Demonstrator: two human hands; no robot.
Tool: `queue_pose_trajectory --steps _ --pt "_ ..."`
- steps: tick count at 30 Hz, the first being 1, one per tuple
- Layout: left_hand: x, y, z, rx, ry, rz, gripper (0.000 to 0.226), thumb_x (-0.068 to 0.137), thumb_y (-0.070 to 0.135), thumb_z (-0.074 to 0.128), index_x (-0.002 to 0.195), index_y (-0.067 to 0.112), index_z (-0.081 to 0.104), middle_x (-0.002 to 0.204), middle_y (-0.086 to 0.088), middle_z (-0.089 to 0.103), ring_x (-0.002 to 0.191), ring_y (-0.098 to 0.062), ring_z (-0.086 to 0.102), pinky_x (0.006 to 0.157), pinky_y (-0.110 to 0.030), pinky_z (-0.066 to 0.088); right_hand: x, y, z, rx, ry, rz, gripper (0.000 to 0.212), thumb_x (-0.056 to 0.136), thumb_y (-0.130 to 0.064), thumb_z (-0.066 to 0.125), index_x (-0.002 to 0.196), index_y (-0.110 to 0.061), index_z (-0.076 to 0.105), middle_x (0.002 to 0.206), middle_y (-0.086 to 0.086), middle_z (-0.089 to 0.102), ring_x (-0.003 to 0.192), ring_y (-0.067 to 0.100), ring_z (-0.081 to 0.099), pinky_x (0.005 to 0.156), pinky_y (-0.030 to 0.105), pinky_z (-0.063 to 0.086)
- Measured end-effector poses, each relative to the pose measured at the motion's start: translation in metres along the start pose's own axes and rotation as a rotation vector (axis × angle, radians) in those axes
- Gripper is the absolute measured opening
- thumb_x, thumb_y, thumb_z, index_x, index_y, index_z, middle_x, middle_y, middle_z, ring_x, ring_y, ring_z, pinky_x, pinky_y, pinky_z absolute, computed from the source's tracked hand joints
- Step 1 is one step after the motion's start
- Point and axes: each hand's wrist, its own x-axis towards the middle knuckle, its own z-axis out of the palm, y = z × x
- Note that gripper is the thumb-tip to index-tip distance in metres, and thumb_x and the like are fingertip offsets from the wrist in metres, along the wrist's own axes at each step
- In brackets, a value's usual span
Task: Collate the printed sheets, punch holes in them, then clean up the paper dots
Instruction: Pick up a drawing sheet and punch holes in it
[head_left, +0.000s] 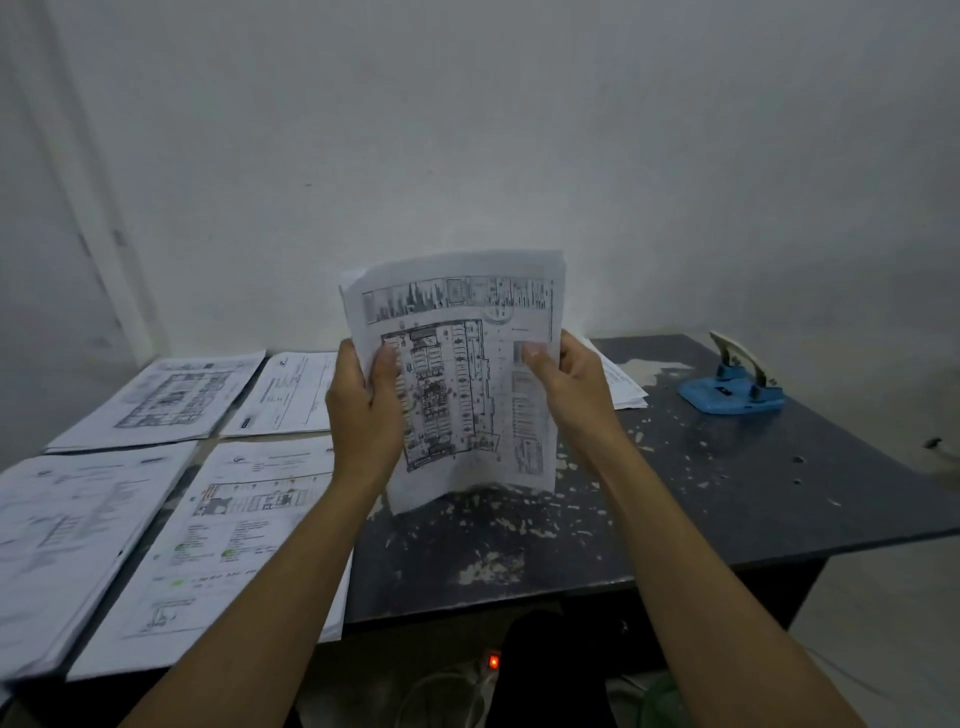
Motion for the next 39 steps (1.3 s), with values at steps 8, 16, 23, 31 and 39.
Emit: queue_pose_trajectory --steps 8,16,23,31,39 --pt "0.001 -0.002 0.007 0.119 -0.054 0.023 0.030 0.104 0.036 0.045 0.094 0.009 0.050 0.080 -0.007 0.062 0.065 -0.006 0.057 0.054 -0.030 0.049 -0.003 0.009 -0.007 -0.080 0.035 0.012 0.024 0.103 -0.027 0.050 0.118 -0.019 0.066 0.105 -0.008 0.072 0.094 0.004 0.068 0.080 0.025 0.058" --pt "0.019 0.009 0.013 0.158 -0.131 0.042 0.038 0.106 0.038 0.038 0.072 0.022 0.039 0.063 0.003 0.040 0.057 -0.006 0.035 0.054 -0.025 0.032 0.010 -0.004 -0.032 -0.059 0.008 0.074 0.017 0.100 -0.024 0.055 0.105 -0.017 0.070 0.094 -0.003 0.076 0.079 0.009 0.072 0.062 0.021 0.056" --pt "0.017 0.011 0.050 0.172 -0.149 0.034 0.037 0.106 0.037 0.037 0.078 0.015 0.043 0.069 -0.009 0.050 0.062 -0.013 0.041 0.064 -0.042 0.045 0.023 0.004 -0.060 -0.104 0.031 0.132 0.013 0.099 -0.029 0.056 0.102 -0.028 0.069 0.091 -0.008 0.076 0.082 0.013 0.073 0.072 0.032 0.056" --pt "0.026 0.005 0.099 0.065 -0.328 -0.111 0.045 0.106 0.036 0.041 0.094 -0.004 0.060 0.090 -0.022 0.067 0.073 -0.015 0.056 0.064 -0.029 0.044 0.042 0.019 -0.111 -0.077 0.028 0.229 0.008 0.096 -0.025 0.062 0.097 -0.028 0.069 0.086 -0.014 0.076 0.074 0.006 0.073 0.053 0.016 0.054" --pt "0.029 -0.005 0.165 0.093 -0.382 -0.166 0.035 0.105 0.035 0.043 0.088 0.011 0.062 0.085 -0.006 0.069 0.082 -0.025 0.066 0.074 -0.044 0.054 0.078 0.044 -0.166 -0.366 0.148 0.308 0.035 0.099 -0.042 0.051 0.097 -0.010 0.065 0.090 0.005 0.073 0.079 0.024 0.071 0.060 0.039 0.059"
